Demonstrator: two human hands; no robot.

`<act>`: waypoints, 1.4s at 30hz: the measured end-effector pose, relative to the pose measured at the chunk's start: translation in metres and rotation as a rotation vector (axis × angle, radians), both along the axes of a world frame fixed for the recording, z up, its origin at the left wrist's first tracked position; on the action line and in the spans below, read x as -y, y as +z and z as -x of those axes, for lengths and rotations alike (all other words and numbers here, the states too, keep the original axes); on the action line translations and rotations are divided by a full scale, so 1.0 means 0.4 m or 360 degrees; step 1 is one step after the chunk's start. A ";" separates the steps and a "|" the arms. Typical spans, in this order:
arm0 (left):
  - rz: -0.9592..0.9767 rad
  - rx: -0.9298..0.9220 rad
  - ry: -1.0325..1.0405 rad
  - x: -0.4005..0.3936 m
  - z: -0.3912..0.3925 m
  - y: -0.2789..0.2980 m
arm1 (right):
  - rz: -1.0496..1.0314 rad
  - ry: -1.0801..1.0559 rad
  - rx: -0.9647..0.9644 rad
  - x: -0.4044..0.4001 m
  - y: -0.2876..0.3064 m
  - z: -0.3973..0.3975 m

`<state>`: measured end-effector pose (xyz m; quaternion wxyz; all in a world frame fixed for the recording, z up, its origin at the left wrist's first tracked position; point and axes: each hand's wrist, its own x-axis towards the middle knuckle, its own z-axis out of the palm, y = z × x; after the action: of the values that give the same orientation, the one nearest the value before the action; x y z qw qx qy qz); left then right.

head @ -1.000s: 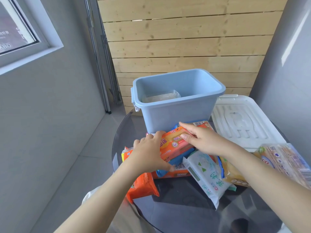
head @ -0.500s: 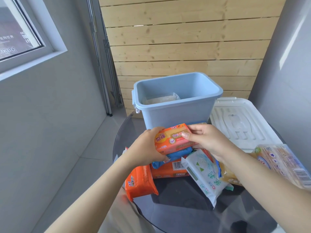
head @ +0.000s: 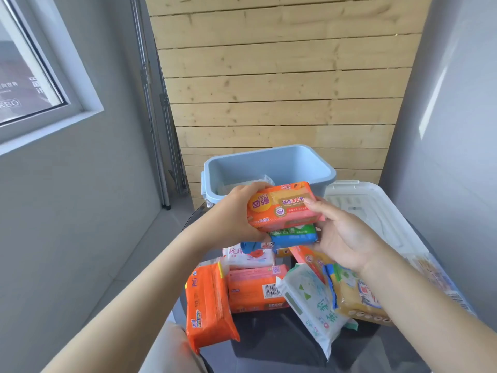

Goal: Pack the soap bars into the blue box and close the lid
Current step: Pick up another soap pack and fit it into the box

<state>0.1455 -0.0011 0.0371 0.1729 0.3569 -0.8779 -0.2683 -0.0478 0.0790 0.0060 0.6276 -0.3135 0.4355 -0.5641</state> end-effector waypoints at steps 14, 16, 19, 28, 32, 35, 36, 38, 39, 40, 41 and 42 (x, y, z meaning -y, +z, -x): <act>-0.0648 -0.0465 0.0062 0.138 0.131 0.154 | 0.0065 -0.0368 -0.0040 0.126 0.198 0.103; -0.0822 -0.0562 0.0161 0.187 0.151 0.164 | 0.0060 -0.0354 -0.0094 0.174 0.213 0.120; -0.0951 -0.0614 0.0126 0.259 0.173 0.155 | 0.0005 -0.0317 -0.0165 0.247 0.215 0.147; -0.1081 -0.0657 0.0071 0.391 0.223 0.056 | -0.0082 -0.0446 -0.0703 0.404 0.160 0.168; -0.0855 -0.0253 0.0105 0.424 0.219 0.004 | -0.0051 -0.0559 -0.0999 0.427 0.127 0.158; -0.0904 -0.0021 0.0020 0.439 0.210 -0.020 | -0.0046 -0.0554 -0.1161 0.439 0.106 0.141; -0.0903 0.0042 -0.0010 0.440 0.208 -0.026 | -0.0051 -0.0556 -0.1211 0.446 0.100 0.136; -0.0791 0.0237 -0.0048 0.437 0.205 -0.033 | -0.0065 -0.0591 -0.1303 0.457 0.090 0.127; -0.0695 0.0360 -0.0044 0.435 0.204 -0.035 | -0.0070 -0.0612 -0.1357 0.463 0.085 0.122; -0.0621 0.0463 -0.0036 0.433 0.201 -0.035 | -0.0078 -0.0626 -0.1413 0.469 0.079 0.118; -0.0578 0.0530 -0.0033 0.433 0.198 -0.035 | -0.0093 -0.0630 -0.1458 0.475 0.072 0.112; -0.0551 0.0569 -0.0037 0.433 0.196 -0.033 | -0.0124 -0.0628 -0.1480 0.481 0.067 0.107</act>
<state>0.0670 -0.1743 0.0239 -0.0521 0.4127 -0.8396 -0.3492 -0.0907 -0.1135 0.0328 0.2598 -0.4197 0.7406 -0.4559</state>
